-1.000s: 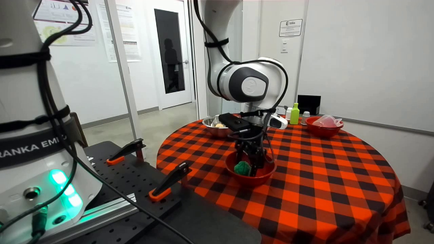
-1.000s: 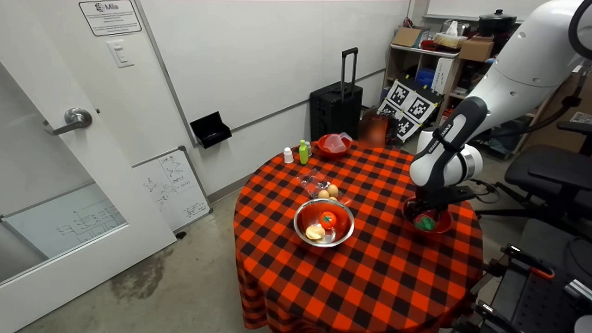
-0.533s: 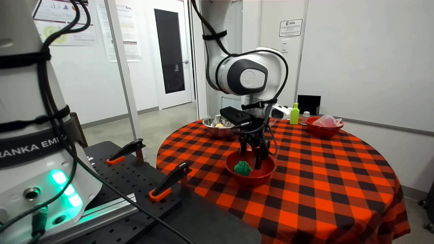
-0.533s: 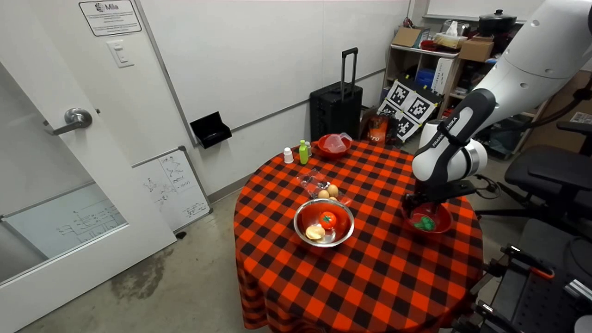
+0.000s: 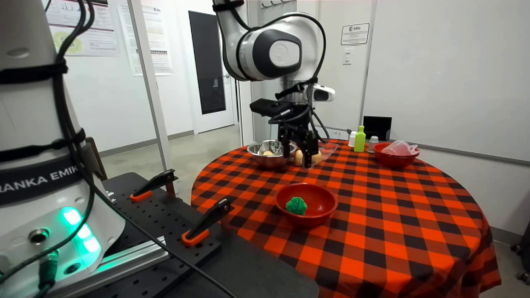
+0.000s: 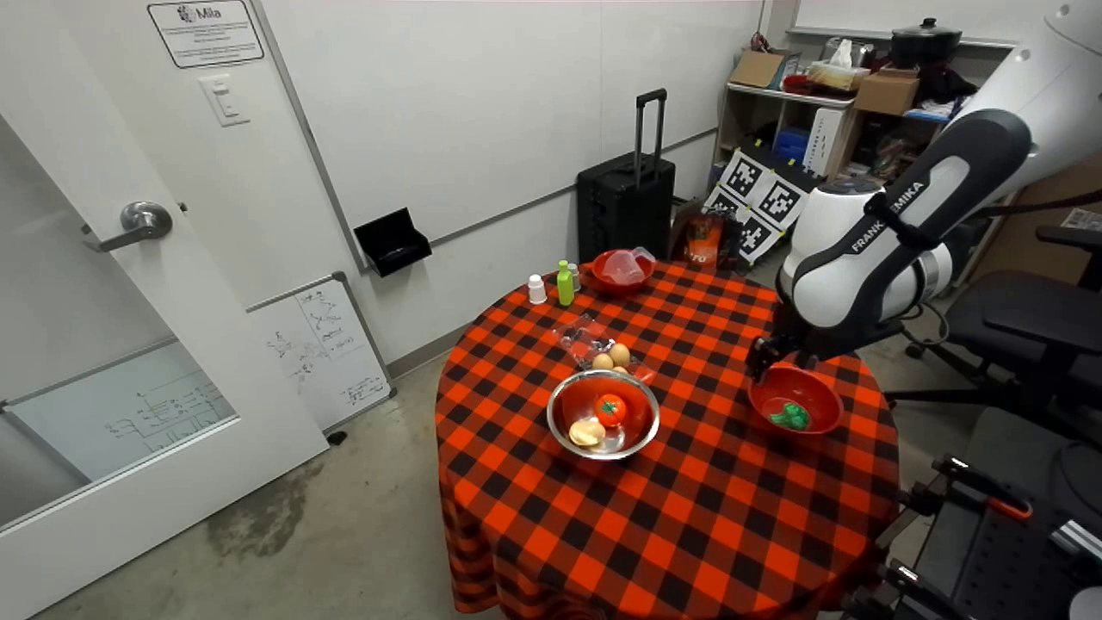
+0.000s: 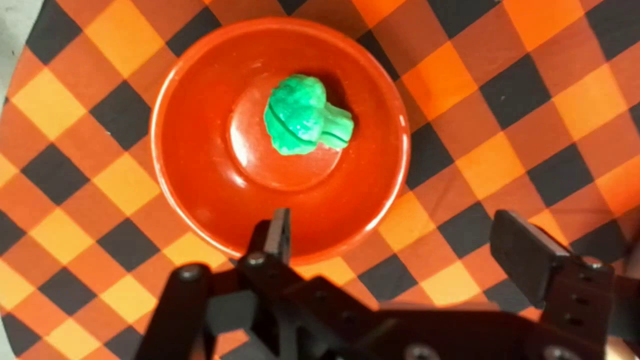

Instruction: Put the green building block in the orange bowl

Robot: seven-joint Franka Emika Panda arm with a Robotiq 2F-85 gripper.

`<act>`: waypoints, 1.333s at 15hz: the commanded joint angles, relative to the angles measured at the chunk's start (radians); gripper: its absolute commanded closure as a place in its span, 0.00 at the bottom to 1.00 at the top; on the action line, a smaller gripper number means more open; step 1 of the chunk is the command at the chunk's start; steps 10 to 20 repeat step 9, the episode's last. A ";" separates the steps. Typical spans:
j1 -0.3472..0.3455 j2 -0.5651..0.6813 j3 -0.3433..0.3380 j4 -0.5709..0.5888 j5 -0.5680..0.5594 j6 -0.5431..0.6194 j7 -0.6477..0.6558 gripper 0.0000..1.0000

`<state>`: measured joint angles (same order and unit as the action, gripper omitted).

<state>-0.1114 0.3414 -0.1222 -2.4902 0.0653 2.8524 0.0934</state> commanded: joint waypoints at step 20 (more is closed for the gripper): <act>0.028 -0.127 0.050 -0.072 -0.040 -0.004 -0.099 0.00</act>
